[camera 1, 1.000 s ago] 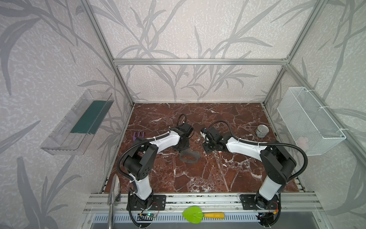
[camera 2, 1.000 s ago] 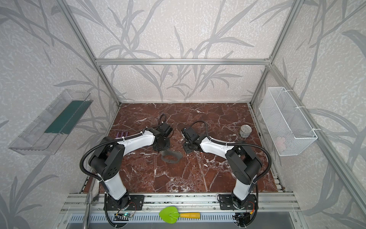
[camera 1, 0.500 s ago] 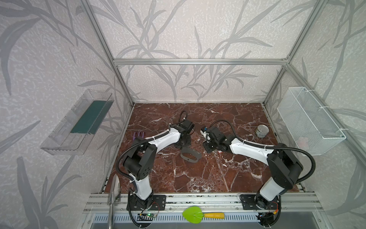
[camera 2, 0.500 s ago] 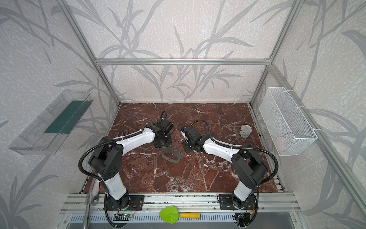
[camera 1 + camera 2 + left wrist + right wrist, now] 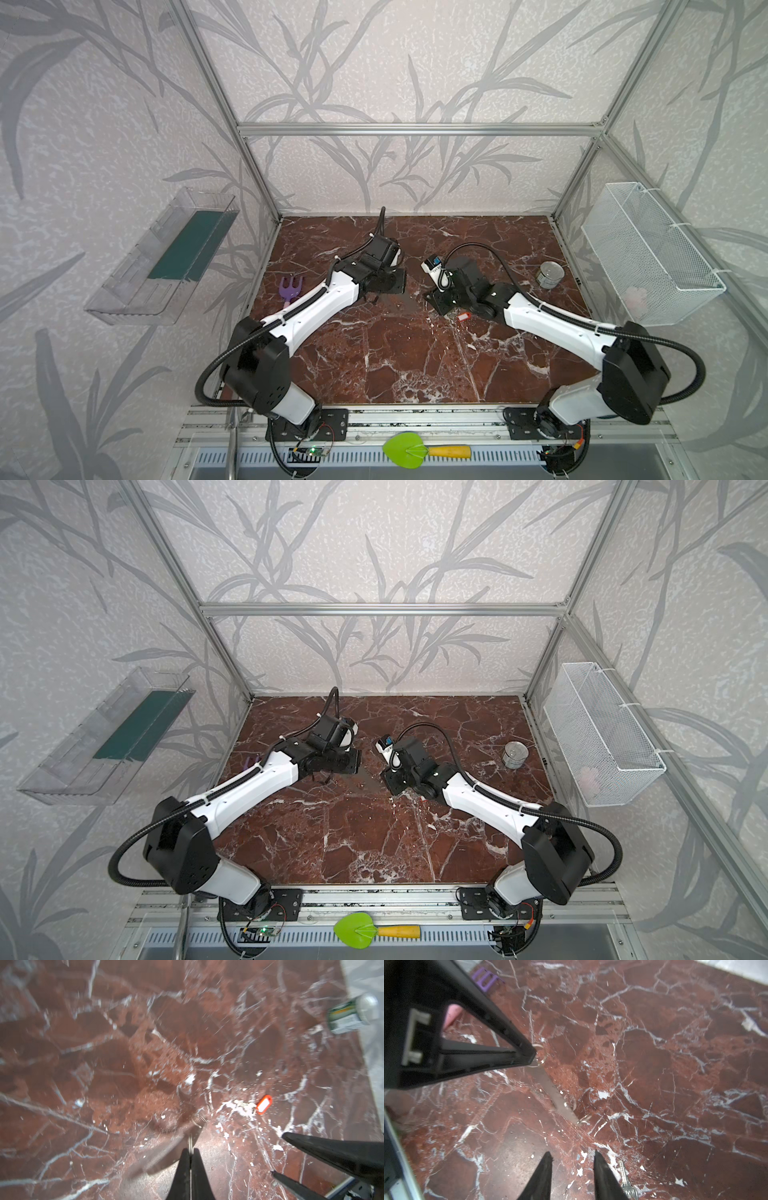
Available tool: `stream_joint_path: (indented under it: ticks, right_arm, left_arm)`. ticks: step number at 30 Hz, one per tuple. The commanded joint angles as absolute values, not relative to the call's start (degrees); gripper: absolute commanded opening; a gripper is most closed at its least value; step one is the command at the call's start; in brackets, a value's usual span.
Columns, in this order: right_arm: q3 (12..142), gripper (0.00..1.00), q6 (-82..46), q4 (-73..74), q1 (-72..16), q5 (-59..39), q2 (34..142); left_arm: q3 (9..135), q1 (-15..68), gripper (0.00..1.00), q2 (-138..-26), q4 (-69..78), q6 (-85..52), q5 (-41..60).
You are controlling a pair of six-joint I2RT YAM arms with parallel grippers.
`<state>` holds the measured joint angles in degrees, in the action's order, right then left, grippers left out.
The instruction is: Put the keys on the keyring
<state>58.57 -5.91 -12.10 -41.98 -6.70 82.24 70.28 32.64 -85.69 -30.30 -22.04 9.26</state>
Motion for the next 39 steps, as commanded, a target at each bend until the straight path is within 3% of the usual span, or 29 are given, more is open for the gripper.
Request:
stream_joint_path:
  ticks: [1,17,23,29,39]
  right_arm:
    - [60.7,0.36,-3.3,-12.5,-41.8,-9.3,76.8]
    - [66.5,0.38,5.3,-17.1,-41.2,-22.8,63.0]
    - [64.5,0.33,6.2,-17.8,-40.2,-23.2,59.8]
    - [64.1,0.29,6.0,-17.0,-36.7,-32.7,58.5]
    - [65.0,0.29,5.3,-16.6,-34.2,-43.2,59.2]
  left_arm:
    - [69.3,32.7,0.00,-79.8,-23.4,-14.3,14.0]
    - [65.8,32.7,0.00,-69.3,-9.7,7.5,39.7]
    - [63.8,32.6,0.00,-65.8,-6.2,8.1,44.5]
    - [66.6,32.7,0.00,-66.4,-8.7,7.2,52.0]
    - [66.9,32.6,0.00,-65.1,-5.6,4.6,55.9]
